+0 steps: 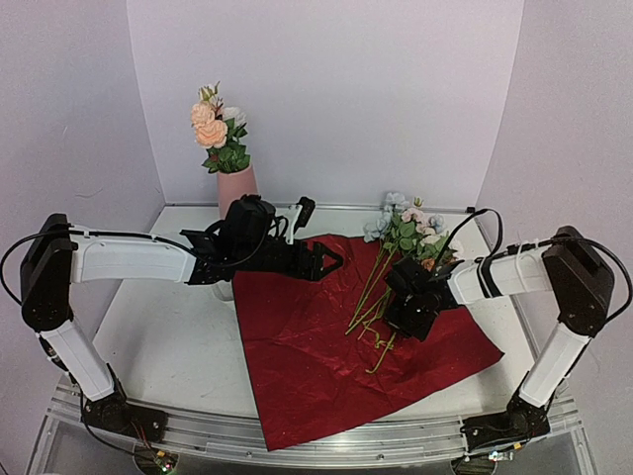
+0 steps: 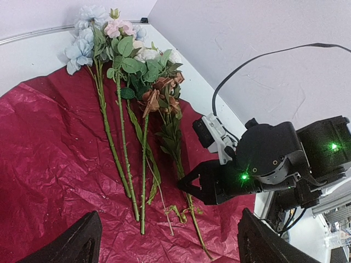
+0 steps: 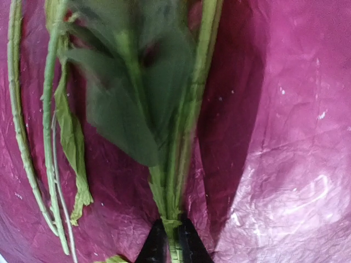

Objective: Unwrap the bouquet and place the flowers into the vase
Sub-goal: Pick up the fake flower from the wrapping paper.

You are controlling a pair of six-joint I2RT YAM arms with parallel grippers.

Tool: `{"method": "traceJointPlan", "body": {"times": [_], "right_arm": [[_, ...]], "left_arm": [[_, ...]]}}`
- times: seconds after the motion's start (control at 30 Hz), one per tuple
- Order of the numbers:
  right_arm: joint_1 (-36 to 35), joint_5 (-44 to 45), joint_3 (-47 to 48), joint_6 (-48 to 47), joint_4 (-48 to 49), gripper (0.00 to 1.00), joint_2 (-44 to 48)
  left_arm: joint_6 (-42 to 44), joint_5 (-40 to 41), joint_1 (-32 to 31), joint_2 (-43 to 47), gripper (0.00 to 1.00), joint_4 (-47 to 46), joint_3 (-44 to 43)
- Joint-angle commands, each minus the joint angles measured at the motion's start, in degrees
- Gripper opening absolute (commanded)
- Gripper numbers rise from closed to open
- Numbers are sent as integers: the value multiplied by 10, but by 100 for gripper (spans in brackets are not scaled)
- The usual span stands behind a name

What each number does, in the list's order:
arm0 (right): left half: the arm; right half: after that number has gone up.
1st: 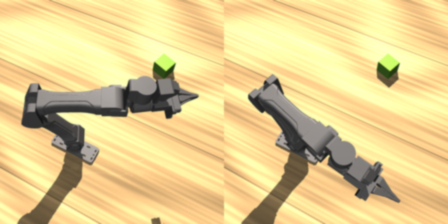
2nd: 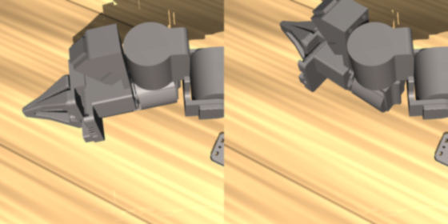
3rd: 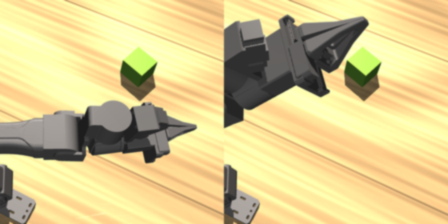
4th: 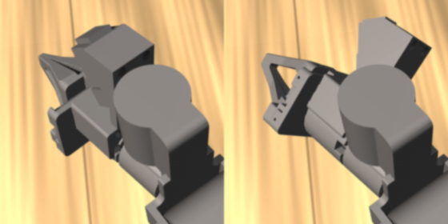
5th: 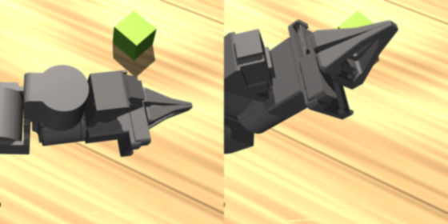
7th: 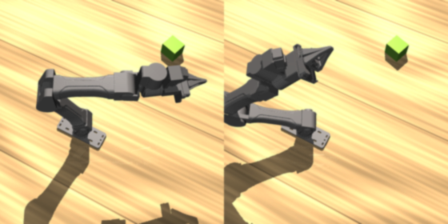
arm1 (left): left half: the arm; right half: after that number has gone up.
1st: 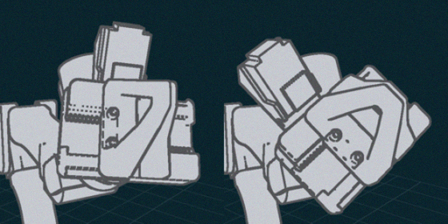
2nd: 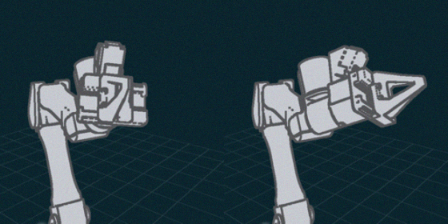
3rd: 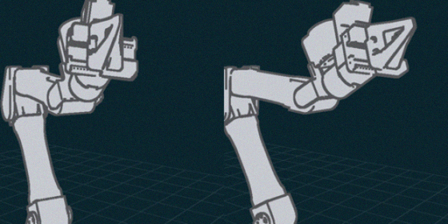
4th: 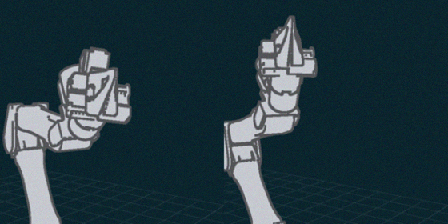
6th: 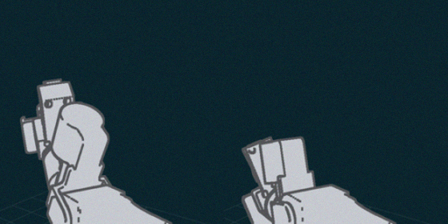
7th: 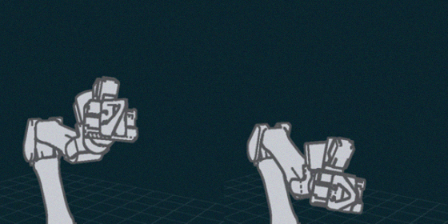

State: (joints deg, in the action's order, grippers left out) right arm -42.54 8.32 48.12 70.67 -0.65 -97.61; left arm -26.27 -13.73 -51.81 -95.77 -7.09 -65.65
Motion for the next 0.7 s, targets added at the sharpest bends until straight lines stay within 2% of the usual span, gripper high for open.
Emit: {"method": "traceJointPlan", "body": {"times": [0.0, 0.23, 0.37, 0.47, 0.53, 0.67], "right_arm": [[-4, 24, -4, 26, -44, 0, 27], [-4, 150, -52, 62, -62, 0, 215], [-4, 224, -41, 19, -72, 0, 295], [-4, 255, -13, -47, -71, 0, 334], [-4, 254, 19, -130, -52, 0, 342], [-4, 186, 71, -307, 29, 0, 346]], "left_arm": [[12, 3, 0, 19, 87, -16, -5], [15, -1, -1, 25, 87, -16, -9], [13, -4, 0, 28, 87, -16, -10], [11, -6, 0, 31, 87, -16, -9], [10, -7, 0, 33, 87, -16, -9], [11, -11, -1, 41, 87, -16, -14]]}}
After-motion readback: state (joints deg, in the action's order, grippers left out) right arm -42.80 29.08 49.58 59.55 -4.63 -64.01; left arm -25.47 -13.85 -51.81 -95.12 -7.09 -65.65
